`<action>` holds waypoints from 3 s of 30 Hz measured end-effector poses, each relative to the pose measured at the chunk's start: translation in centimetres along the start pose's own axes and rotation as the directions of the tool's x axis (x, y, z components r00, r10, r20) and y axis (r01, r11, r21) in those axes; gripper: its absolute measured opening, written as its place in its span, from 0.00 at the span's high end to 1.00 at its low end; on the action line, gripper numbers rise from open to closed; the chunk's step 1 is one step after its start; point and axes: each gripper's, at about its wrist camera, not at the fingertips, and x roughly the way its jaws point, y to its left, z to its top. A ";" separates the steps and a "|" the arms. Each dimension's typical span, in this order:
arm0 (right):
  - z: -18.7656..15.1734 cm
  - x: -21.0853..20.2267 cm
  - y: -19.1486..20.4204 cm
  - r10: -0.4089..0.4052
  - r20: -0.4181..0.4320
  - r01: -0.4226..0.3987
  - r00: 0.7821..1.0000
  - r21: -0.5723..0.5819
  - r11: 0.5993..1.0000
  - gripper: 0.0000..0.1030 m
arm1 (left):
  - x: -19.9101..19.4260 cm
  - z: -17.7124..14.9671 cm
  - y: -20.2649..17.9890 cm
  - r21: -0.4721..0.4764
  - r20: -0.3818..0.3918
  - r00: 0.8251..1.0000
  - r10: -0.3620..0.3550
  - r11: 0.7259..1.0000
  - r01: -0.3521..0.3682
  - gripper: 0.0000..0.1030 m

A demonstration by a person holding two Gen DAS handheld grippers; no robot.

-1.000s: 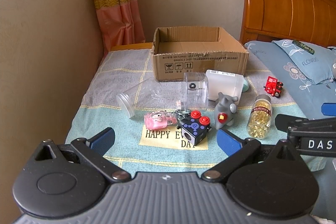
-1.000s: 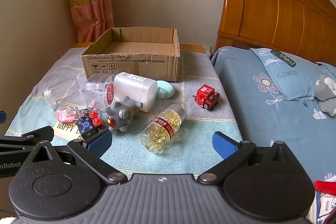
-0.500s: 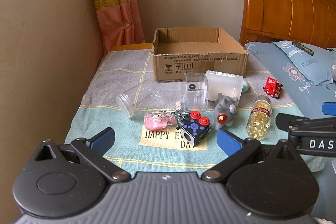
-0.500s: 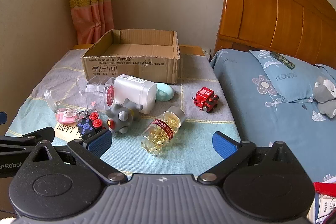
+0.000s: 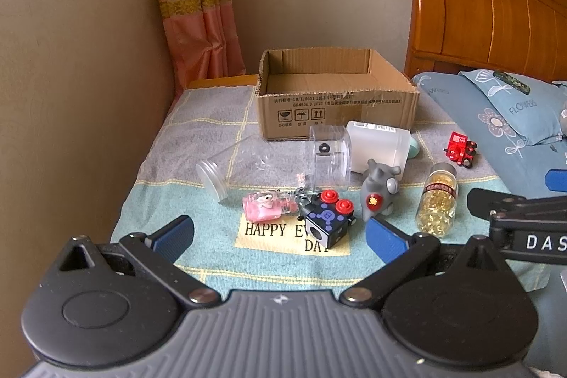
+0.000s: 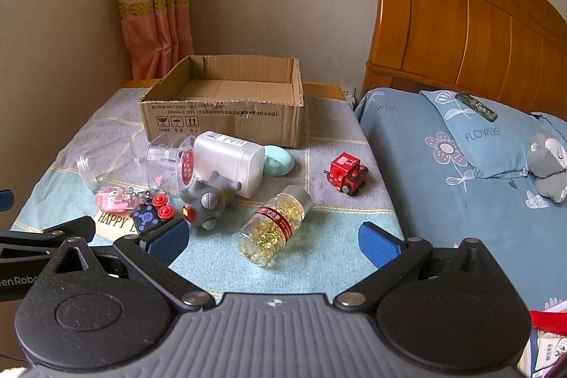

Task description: Organize rigid objects

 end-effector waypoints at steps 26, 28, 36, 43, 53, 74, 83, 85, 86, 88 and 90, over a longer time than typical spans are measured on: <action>0.9 0.8 0.2 0.027 0.041 -0.025 0.999 -0.062 0.998 0.00 | 0.9 1.0 0.0 0.068 0.066 0.998 -0.017 0.998 0.012 0.01; 0.9 0.9 0.1 0.047 0.050 -0.043 0.998 -0.076 0.996 0.00 | 1.1 1.1 0.1 0.081 0.078 0.997 -0.031 0.996 0.025 0.01; 0.6 2.2 0.8 0.109 0.064 -0.095 0.992 -0.191 0.977 0.00 | 3.2 0.6 0.7 0.137 0.040 0.995 -0.093 0.987 0.087 0.01; -0.6 4.4 0.5 0.176 0.030 -0.161 0.984 -0.281 0.946 0.00 | 5.2 -0.2 2.1 0.157 -0.004 0.991 -0.134 0.979 0.133 0.01; -3.4 9.2 -2.7 0.166 -0.116 -0.194 0.979 -0.287 0.938 0.00 | 8.8 -2.0 2.7 0.162 -0.119 0.977 -0.175 0.968 0.193 0.01; -3.2 14.3 -5.7 0.397 -0.156 -0.426 0.905 -0.329 0.843 0.00 | 12.1 -2.8 3.0 0.167 -0.181 0.952 -0.246 0.946 0.276 0.00; -1.7 16.0 -5.7 0.456 -0.180 -0.489 0.872 -0.384 0.783 0.00 | 12.2 -2.7 4.1 0.143 -0.175 0.956 -0.234 0.955 0.260 0.01; -1.5 16.2 -5.6 0.457 -0.179 -0.489 0.871 -0.384 0.783 0.00 | 11.9 -2.3 5.0 0.105 -0.171 0.957 -0.233 0.962 0.253 0.01; -1.5 16.3 -5.5 0.456 -0.180 -0.489 0.872 -0.383 0.784 0.00 | 11.6 -2.0 5.5 0.085 -0.159 0.958 -0.240 0.963 0.255 0.01; -1.4 16.4 -5.4 0.456 -0.175 -0.487 0.872 -0.382 0.785 0.00 | 11.1 -1.3 6.5 0.052 -0.130 0.958 -0.257 0.963 0.265 0.01; -1.4 16.5 -5.3 0.458 -0.168 -0.486 0.873 -0.382 0.786 0.00 | 10.8 -0.3 7.3 0.022 -0.102 0.953 -0.286 0.957 0.290 0.01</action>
